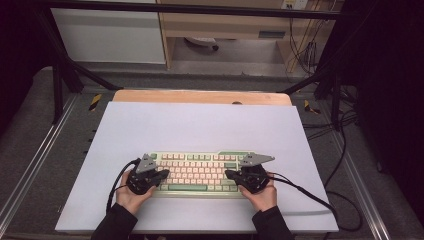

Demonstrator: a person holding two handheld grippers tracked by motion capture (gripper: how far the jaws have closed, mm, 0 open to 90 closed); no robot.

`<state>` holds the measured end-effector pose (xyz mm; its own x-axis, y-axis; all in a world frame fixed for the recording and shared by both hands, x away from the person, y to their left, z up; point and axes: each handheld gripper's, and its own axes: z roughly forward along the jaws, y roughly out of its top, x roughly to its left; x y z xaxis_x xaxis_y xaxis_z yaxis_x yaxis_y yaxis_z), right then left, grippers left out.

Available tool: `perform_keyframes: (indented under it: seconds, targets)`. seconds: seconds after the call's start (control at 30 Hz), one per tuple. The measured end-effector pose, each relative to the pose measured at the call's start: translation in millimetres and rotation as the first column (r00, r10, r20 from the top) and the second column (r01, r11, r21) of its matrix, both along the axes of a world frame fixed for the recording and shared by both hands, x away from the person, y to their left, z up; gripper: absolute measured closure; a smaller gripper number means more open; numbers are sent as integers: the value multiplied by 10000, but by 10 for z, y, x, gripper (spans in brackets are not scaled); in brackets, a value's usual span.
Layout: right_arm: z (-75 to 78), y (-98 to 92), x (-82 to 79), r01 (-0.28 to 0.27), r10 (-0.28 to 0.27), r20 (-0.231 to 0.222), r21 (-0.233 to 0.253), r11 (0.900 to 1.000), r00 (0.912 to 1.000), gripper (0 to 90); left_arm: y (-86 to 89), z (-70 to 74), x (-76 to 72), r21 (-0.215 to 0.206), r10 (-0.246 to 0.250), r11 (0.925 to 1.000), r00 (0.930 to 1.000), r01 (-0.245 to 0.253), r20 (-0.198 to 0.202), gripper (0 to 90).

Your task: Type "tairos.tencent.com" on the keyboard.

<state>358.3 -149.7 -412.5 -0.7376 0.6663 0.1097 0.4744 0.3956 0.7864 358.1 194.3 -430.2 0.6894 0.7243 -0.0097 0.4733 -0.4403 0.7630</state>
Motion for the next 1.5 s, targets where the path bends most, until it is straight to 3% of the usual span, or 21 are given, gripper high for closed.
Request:
perform_keyframes:
  seconds: [1.13,1.5]
  targets:
    - [-79,141,8,-287,312,-510,485,9984,9982,900,154,100,-67,-499,67,9987,9999,-63,94,900]
    - [-117,319,9,-686,701,-572,279,9973,9959,900,182,102,-74,-532,84,9986,9999,-80,86,900]
